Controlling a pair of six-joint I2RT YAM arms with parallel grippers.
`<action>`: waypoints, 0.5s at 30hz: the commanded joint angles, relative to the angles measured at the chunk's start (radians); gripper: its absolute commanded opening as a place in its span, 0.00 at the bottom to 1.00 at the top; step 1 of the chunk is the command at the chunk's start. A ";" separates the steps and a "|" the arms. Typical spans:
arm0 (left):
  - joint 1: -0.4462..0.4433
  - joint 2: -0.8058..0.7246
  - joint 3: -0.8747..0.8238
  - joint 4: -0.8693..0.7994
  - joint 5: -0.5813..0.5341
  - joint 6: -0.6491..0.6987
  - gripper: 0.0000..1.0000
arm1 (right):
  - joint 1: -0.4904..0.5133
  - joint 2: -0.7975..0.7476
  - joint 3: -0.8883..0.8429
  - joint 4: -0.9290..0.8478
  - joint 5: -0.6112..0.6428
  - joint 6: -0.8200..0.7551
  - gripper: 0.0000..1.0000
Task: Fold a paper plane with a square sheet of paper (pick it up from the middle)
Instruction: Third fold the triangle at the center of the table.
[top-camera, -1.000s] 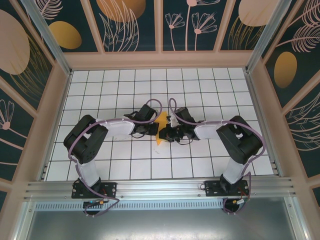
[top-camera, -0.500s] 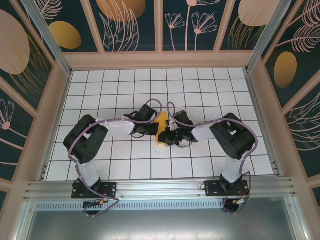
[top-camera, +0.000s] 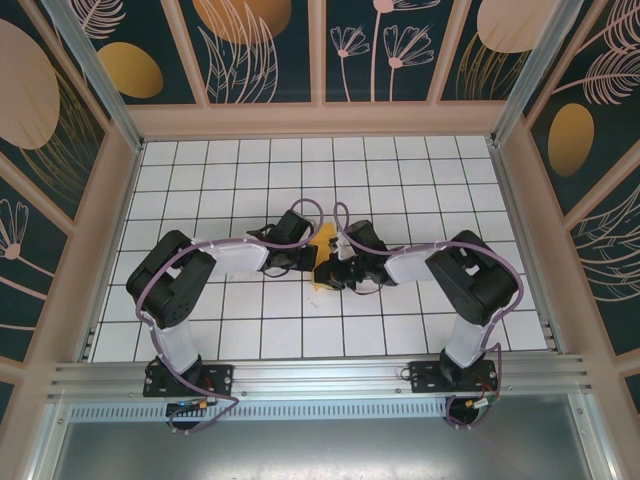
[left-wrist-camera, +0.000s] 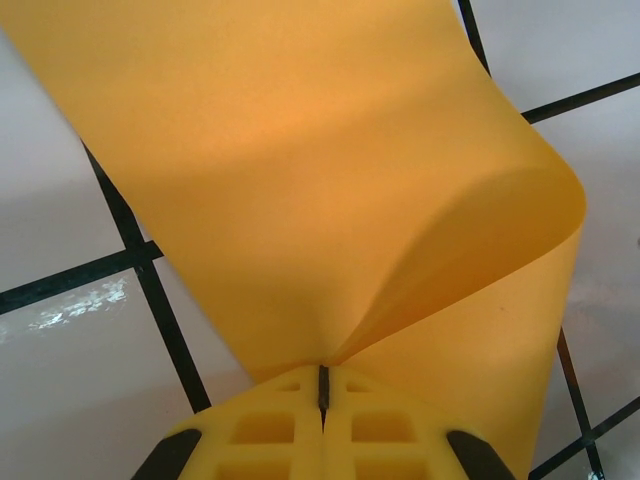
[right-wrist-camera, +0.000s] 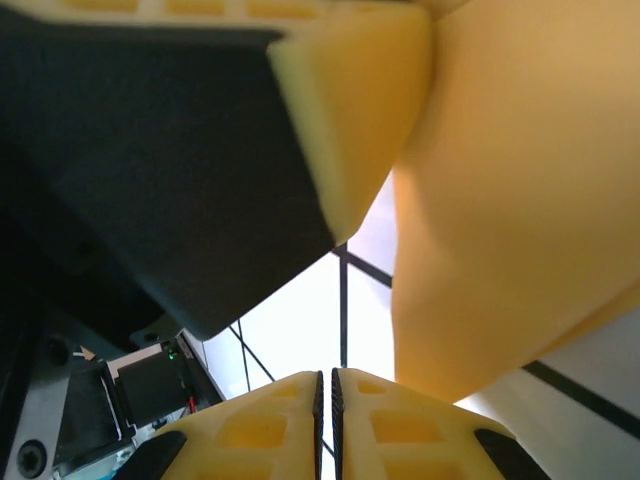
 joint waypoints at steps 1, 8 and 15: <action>0.005 0.048 -0.039 -0.041 -0.062 -0.008 0.00 | 0.025 -0.004 -0.002 -0.006 0.026 0.017 0.15; 0.006 0.048 -0.048 -0.030 -0.055 -0.016 0.00 | 0.046 0.086 0.034 -0.060 0.077 0.012 0.15; 0.005 0.047 -0.050 -0.030 -0.055 -0.019 0.00 | 0.051 0.049 0.074 -0.162 0.131 -0.007 0.15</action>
